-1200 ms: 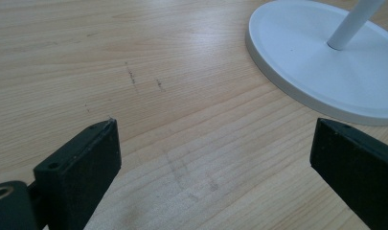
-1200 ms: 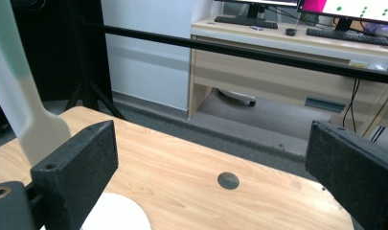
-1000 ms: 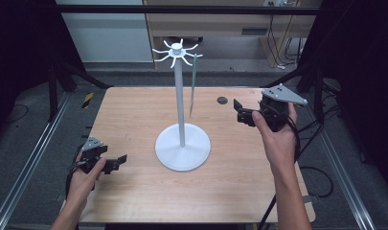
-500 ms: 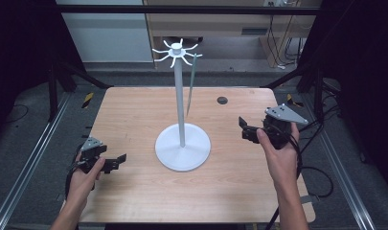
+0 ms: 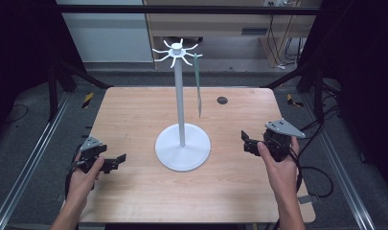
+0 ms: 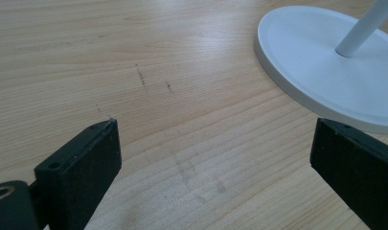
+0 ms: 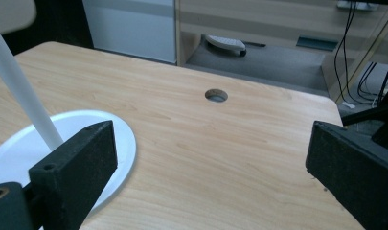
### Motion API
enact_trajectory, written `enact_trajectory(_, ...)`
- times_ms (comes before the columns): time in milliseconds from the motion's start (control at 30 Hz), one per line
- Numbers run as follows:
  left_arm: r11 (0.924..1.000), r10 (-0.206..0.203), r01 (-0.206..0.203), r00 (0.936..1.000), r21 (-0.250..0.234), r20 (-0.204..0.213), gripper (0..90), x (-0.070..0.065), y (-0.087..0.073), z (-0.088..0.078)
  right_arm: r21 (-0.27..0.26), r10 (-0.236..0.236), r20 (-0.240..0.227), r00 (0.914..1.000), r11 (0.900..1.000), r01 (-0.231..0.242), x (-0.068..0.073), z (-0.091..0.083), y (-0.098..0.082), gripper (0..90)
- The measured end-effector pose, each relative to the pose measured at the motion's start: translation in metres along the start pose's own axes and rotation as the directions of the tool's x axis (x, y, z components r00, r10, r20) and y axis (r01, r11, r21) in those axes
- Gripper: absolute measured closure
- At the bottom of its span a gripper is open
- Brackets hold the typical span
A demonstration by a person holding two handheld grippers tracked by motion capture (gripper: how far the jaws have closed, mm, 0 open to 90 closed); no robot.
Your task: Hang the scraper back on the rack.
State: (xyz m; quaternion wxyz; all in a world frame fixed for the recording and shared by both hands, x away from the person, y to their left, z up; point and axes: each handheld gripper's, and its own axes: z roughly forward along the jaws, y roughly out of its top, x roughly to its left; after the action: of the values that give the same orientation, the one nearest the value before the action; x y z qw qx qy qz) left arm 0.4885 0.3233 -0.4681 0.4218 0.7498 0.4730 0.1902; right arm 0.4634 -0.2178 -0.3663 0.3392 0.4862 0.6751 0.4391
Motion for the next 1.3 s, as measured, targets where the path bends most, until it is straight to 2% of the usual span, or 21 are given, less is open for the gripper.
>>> enact_trajectory(167, 0.9999, 0.012, -0.012, 0.9999, -0.004, 0.004, 3.3, 0.0, 0.0, -0.001, 0.031, 0.003, 0.001, 1.0, 1.0, -0.004, 0.0, 0.006, -0.014, 4.3)
enact_trajectory(500, 1.0, 0.006, -0.006, 1.0, -0.004, 0.008, 3.4, 0.0, 0.0, 0.0, 0.087, 0.012, -0.008, 0.9999, 0.996, -0.011, 0.001, 0.016, -0.035, 4.3)
enact_trajectory(633, 0.9999, 0.01, -0.01, 0.9999, -0.002, -0.012, 3.9, 0.0, 0.0, 0.0, 0.103, 0.023, -0.012, 0.9997, 0.994, -0.021, 0.001, 0.02, -0.043, 4.4)
enact_trajectory(1300, 0.9999, 0.012, -0.012, 0.9998, -0.001, -0.013, 4.0, 0.0, -0.001, 0.001, 0.203, 0.053, -0.015, 0.9985, 0.978, -0.049, -0.001, 0.041, -0.081, 4.8)
